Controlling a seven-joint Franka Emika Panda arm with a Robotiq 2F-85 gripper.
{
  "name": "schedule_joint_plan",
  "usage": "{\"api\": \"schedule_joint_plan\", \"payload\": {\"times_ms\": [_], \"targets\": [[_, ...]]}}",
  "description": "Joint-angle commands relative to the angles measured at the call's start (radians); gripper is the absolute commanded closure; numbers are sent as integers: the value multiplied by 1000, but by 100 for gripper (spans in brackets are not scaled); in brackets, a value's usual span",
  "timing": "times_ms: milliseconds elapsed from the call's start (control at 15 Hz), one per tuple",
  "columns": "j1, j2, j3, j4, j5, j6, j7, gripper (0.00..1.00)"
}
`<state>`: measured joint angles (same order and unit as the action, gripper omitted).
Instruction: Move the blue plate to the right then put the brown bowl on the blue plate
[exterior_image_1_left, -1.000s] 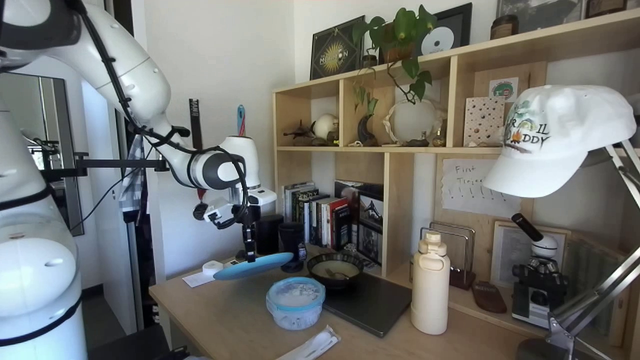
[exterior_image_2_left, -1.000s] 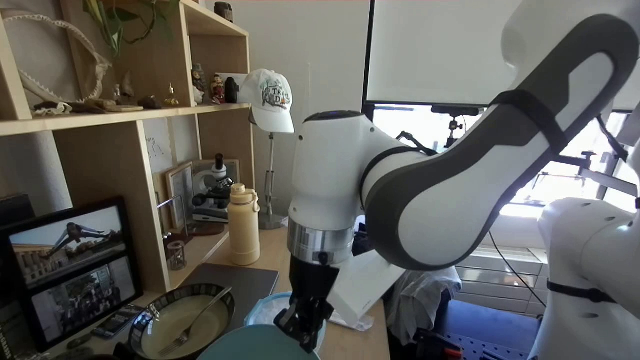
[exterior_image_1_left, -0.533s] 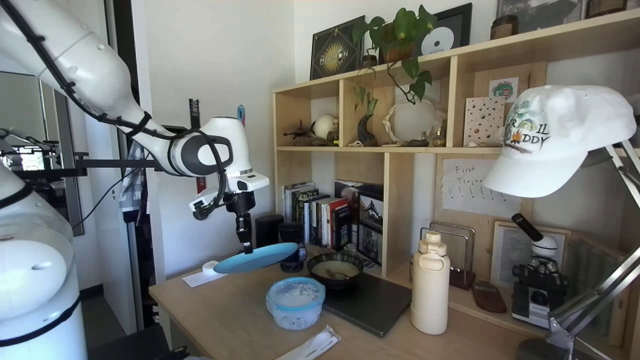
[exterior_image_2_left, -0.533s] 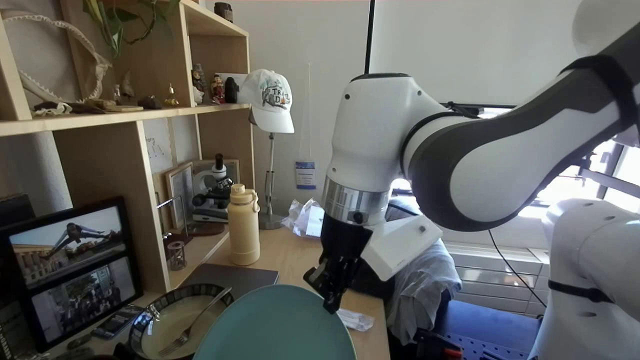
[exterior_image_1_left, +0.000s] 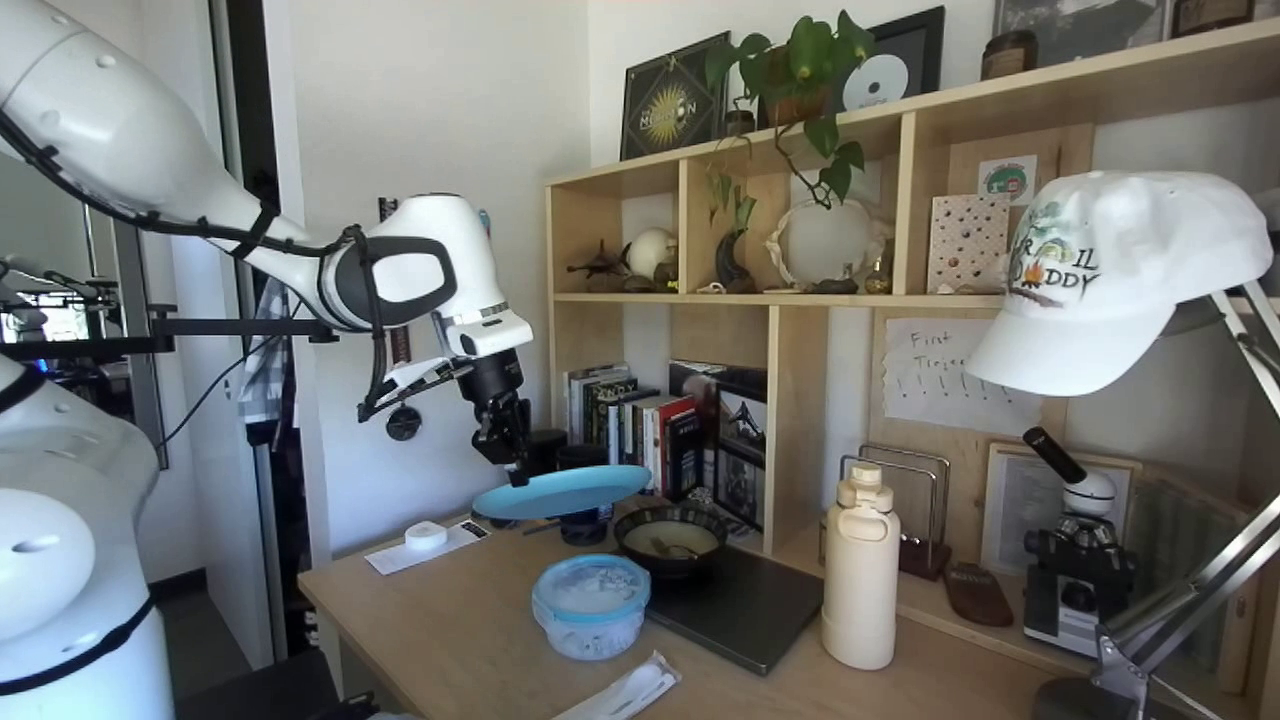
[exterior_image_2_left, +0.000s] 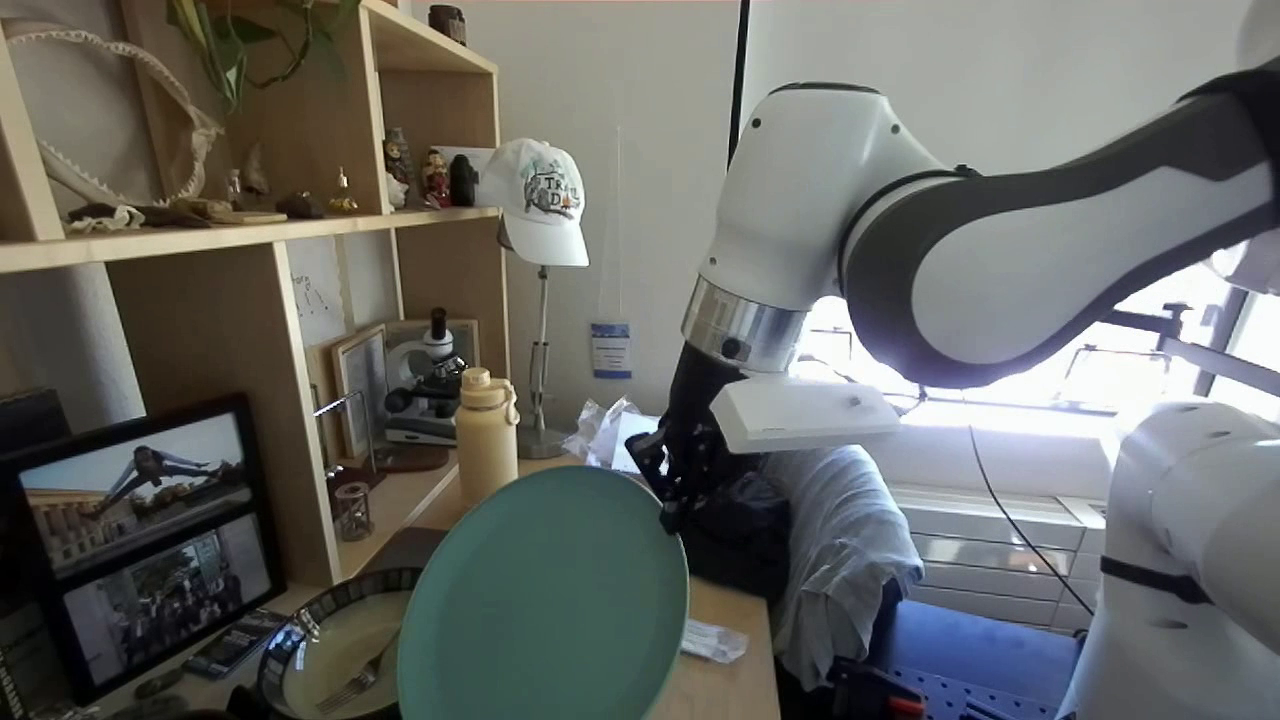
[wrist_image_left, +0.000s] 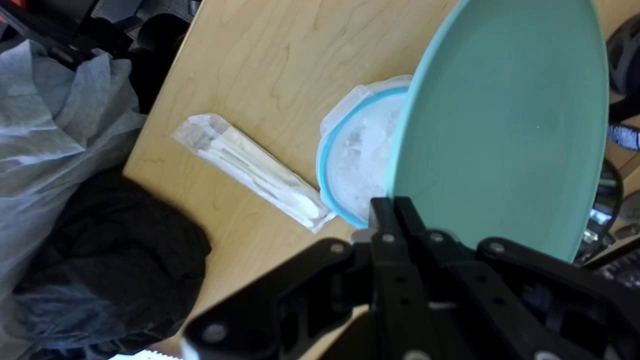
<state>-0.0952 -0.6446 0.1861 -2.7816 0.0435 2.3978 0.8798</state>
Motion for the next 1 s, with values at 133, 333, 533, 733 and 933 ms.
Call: {"api": "schedule_joint_plan", "payload": {"times_ms": [133, 333, 533, 733, 933], "targets": [[-109, -19, 18, 2, -14, -16, 197, 96], [-171, -23, 45, 1, -49, -36, 336, 96], [-219, -30, 83, 1, -125, -81, 510, 97], [-236, -27, 103, 1, -187, -118, 686, 97], [-222, -13, 98, 1, -227, -137, 812, 98]]}}
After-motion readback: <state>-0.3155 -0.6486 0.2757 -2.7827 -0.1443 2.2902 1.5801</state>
